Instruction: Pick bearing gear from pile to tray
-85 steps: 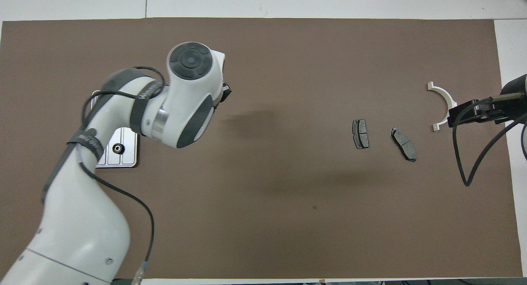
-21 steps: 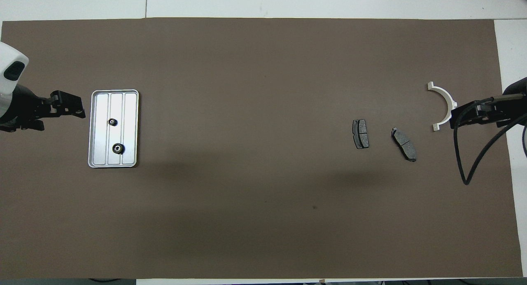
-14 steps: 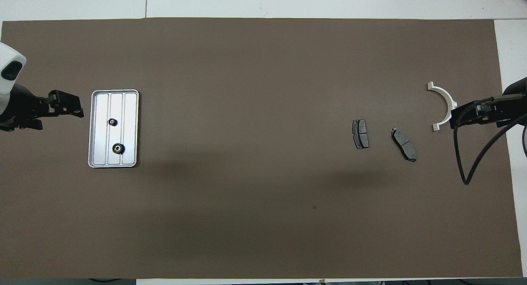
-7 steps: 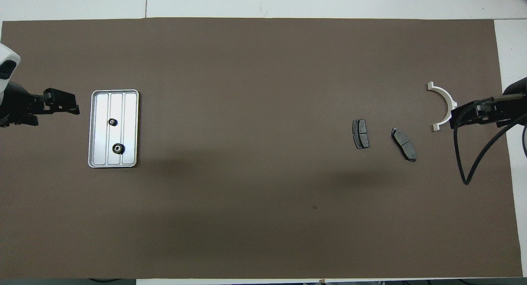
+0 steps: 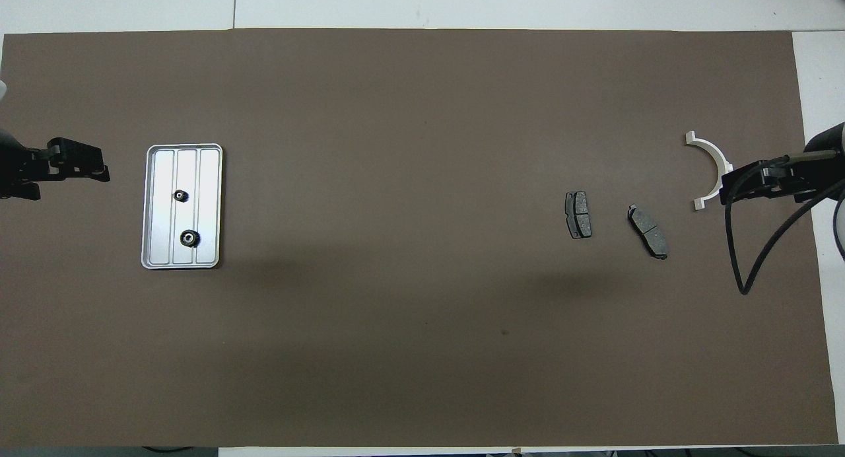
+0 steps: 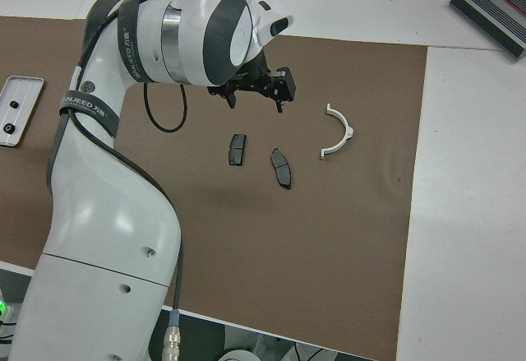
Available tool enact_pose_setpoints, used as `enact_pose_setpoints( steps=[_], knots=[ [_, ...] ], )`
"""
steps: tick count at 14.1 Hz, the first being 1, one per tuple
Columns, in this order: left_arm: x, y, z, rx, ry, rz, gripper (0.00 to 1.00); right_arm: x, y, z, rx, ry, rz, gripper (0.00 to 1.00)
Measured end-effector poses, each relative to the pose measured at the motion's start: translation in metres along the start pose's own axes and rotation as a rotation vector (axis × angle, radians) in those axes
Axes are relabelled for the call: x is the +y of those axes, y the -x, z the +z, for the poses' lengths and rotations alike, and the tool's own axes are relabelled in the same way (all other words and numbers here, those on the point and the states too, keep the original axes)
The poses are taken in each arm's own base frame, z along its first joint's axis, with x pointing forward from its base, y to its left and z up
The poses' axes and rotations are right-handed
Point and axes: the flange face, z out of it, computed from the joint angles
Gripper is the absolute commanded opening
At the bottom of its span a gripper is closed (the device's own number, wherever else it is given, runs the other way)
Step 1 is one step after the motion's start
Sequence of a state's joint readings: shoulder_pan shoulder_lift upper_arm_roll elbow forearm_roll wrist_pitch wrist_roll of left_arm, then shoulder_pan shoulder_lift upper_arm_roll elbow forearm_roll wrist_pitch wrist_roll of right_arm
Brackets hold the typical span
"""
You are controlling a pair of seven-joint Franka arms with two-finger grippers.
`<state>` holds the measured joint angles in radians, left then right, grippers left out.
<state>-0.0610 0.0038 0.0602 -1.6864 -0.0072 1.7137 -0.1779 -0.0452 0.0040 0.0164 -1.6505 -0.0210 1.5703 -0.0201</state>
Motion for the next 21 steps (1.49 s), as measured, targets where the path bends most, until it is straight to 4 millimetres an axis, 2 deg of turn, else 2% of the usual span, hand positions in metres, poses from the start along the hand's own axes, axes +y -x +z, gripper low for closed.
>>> enact_pose_setpoints(
  steps=[4,21],
  knots=[
    [0.0024,0.002,-0.0066,-0.008,-0.002,0.005,1.0,-0.0001,0.0011,-0.0012,0.002,0.0,0.0,1.0],
    [0.0033,0.0028,-0.0066,-0.014,-0.003,0.104,1.0,-0.0098,0.0015,-0.0011,0.002,0.001,0.012,1.0]
  ],
)
